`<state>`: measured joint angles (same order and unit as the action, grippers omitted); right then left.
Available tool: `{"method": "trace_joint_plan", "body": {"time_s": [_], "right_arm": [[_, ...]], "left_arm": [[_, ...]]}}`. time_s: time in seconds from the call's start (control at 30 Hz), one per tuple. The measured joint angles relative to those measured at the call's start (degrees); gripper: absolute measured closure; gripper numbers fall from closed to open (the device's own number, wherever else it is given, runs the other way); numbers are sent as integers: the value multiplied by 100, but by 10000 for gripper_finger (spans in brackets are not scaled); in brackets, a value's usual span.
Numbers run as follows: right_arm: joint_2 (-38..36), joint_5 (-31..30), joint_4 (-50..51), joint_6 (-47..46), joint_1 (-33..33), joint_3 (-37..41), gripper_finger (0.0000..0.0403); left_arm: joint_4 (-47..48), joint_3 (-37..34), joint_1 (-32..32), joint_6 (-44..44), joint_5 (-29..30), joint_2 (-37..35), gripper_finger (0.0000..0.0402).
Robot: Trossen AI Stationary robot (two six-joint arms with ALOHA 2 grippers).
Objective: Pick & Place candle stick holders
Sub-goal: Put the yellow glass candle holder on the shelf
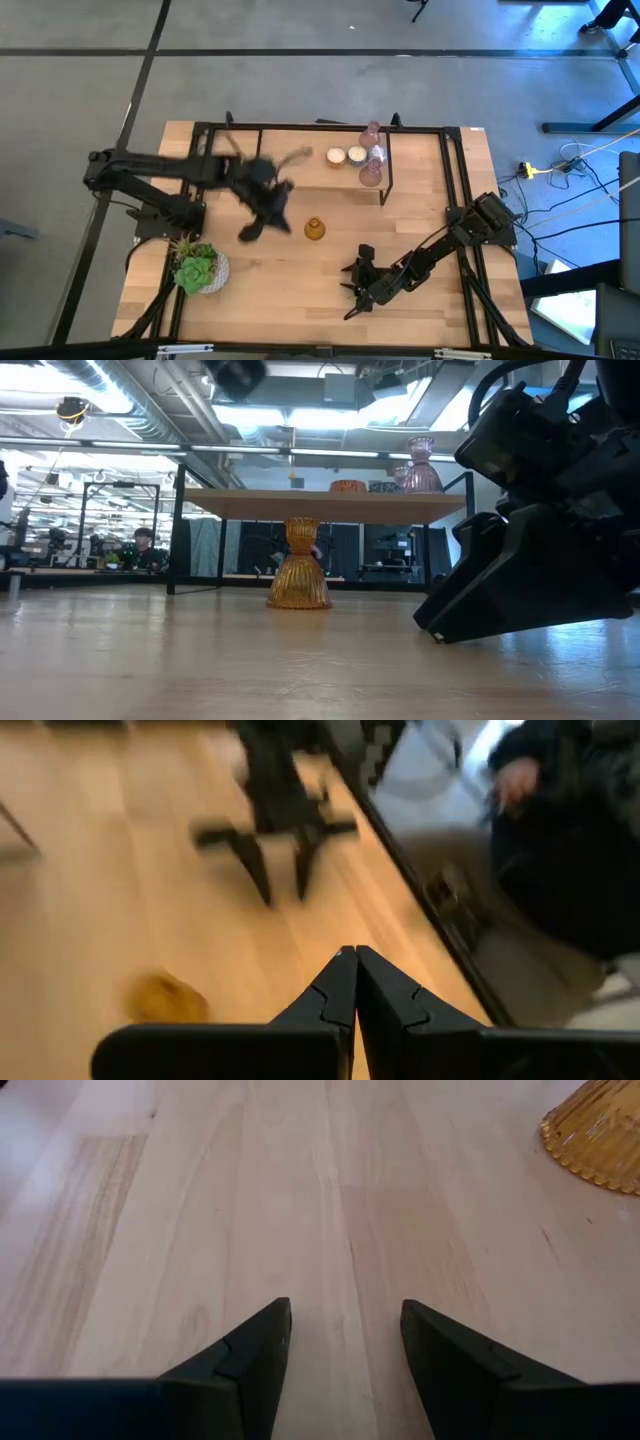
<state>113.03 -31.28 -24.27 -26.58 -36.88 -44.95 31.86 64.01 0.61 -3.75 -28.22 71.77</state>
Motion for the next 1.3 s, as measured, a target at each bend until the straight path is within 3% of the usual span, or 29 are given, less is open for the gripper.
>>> {"method": "trace_joint_plan", "body": {"time_s": [0.17,0.33,0.5,0.63,0.83,1.1,1.3], "right_arm": [[9,32,-106,1,-2,9,206],[11,43,-154,-25,-4,9,206],[11,36,-335,23,2,9,206],[11,18,-354,90,55,9,206],[11,26,-378,195,87,9,206],[11,47,-300,196,0,9,206],[11,43,-295,194,-30,9,206]], "left_arm": [[-1034,-1374,-1710,1284,2343,-298,400],[-3353,-2913,-3141,2370,4797,-438,400],[-5875,-4363,-3707,3055,6054,98,400],[-7222,-4781,-3595,2996,6826,727,400],[-7781,-4517,-2983,2430,7023,1393,400],[-7690,-4257,-2432,2413,5784,1607,352],[-7638,-4275,-2541,2402,5603,1337,312]]}}
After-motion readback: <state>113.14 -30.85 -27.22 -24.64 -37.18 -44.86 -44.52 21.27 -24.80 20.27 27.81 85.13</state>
